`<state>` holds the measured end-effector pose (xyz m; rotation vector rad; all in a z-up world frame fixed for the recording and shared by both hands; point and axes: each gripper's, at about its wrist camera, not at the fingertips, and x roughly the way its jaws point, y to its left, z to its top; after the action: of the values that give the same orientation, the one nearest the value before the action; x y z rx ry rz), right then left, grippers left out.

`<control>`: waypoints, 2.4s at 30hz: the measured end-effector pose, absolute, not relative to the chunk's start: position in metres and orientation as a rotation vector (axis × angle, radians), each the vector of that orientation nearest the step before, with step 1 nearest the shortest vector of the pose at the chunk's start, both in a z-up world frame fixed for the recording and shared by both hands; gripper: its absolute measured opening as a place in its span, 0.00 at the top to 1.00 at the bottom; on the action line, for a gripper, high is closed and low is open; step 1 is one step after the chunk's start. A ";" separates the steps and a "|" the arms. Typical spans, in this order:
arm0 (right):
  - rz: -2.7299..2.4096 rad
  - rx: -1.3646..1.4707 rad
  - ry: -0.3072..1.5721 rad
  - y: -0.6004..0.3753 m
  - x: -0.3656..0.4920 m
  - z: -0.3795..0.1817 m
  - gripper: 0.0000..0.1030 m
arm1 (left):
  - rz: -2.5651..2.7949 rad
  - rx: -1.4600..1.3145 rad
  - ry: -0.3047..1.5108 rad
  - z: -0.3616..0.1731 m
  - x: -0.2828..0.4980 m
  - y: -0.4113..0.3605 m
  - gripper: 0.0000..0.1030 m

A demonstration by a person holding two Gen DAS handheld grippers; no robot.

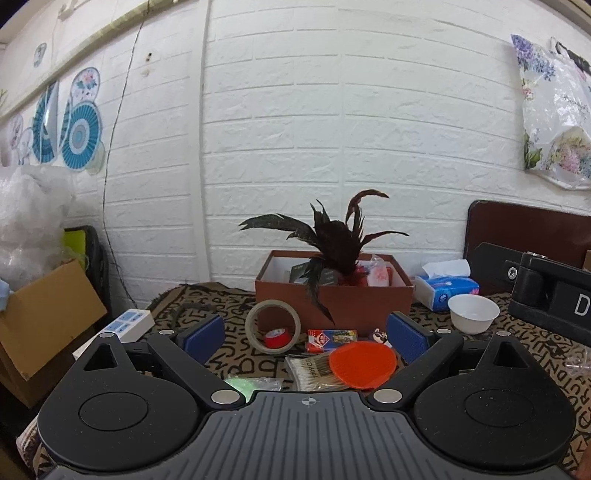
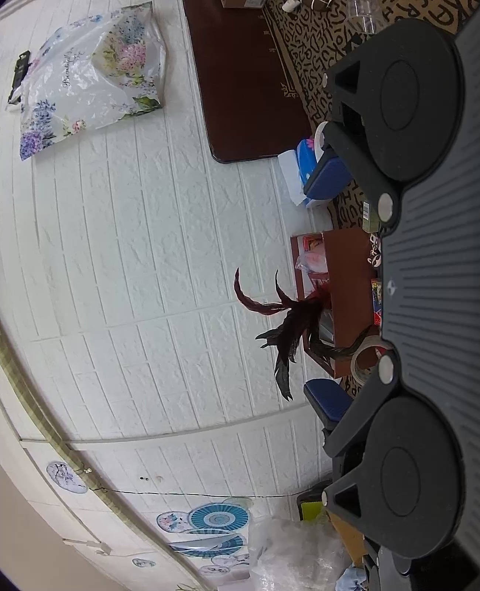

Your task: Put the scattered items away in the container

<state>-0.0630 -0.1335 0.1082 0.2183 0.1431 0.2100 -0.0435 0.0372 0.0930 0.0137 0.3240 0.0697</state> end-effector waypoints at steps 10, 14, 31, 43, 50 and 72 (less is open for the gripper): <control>0.211 0.207 0.162 -0.131 -0.062 0.102 0.00 | 0.054 0.023 0.345 0.085 -0.044 0.036 0.03; 0.211 0.203 0.170 -0.131 -0.060 0.101 0.00 | 0.052 0.023 0.351 0.083 -0.044 0.036 0.03; 0.215 0.207 0.174 -0.131 -0.059 0.100 0.00 | 0.021 0.012 0.393 0.081 -0.040 0.035 0.02; 0.213 0.205 0.171 -0.130 -0.061 0.099 0.00 | 0.038 0.007 0.390 0.079 -0.042 0.036 0.02; 0.216 0.203 0.175 -0.129 -0.060 0.098 0.00 | 0.049 0.020 0.385 0.078 -0.042 0.036 0.01; 0.223 0.205 0.169 -0.132 -0.064 0.097 0.00 | 0.060 0.023 0.278 0.083 -0.058 0.041 0.00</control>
<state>-0.0642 -0.1321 0.0973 0.2051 0.1691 0.2230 -0.0578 0.0414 0.0828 0.0232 0.2777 0.0604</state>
